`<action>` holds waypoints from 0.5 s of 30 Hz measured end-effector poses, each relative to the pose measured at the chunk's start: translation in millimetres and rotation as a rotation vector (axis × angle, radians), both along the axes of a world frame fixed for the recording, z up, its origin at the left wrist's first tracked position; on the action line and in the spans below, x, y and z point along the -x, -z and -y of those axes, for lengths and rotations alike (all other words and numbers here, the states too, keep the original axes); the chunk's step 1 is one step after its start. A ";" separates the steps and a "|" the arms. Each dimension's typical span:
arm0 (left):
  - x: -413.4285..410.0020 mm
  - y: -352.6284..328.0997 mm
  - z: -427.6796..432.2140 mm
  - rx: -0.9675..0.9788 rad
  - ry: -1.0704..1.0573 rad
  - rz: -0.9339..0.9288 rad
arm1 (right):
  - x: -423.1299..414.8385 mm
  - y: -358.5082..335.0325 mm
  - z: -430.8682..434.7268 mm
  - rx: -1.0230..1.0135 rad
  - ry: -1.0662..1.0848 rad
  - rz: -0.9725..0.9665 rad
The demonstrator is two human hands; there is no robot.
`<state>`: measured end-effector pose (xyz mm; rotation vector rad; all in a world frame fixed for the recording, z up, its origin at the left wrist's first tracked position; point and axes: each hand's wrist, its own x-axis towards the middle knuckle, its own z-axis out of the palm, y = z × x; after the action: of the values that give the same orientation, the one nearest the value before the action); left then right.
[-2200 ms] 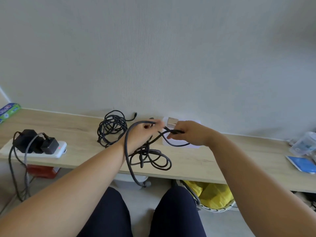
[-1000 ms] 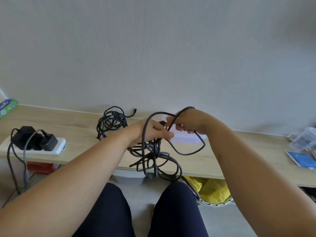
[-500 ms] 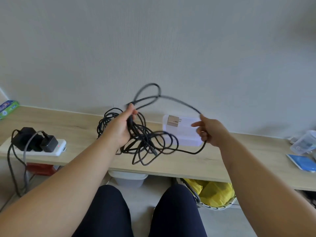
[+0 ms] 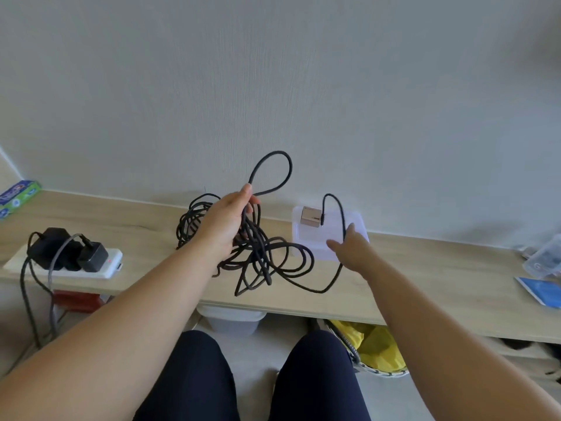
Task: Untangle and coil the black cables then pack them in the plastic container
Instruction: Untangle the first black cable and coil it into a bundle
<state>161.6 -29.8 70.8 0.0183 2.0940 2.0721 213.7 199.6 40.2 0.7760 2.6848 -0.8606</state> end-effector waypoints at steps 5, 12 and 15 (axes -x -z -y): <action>0.6 -19.8 1.1 -0.120 0.040 -0.037 | -2.5 -40.7 19.1 -0.088 -0.096 -0.546; -3.4 -40.3 -16.9 -0.204 0.180 -0.115 | -0.2 -79.8 66.3 0.419 -0.365 -0.443; 0.2 -42.9 -14.3 -0.173 0.170 -0.163 | 2.1 -86.9 64.9 0.497 -0.240 -0.593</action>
<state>161.4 -15.4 113.6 0.3890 1.9145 2.2041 211.7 134.7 127.1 0.0832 2.7235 -1.8134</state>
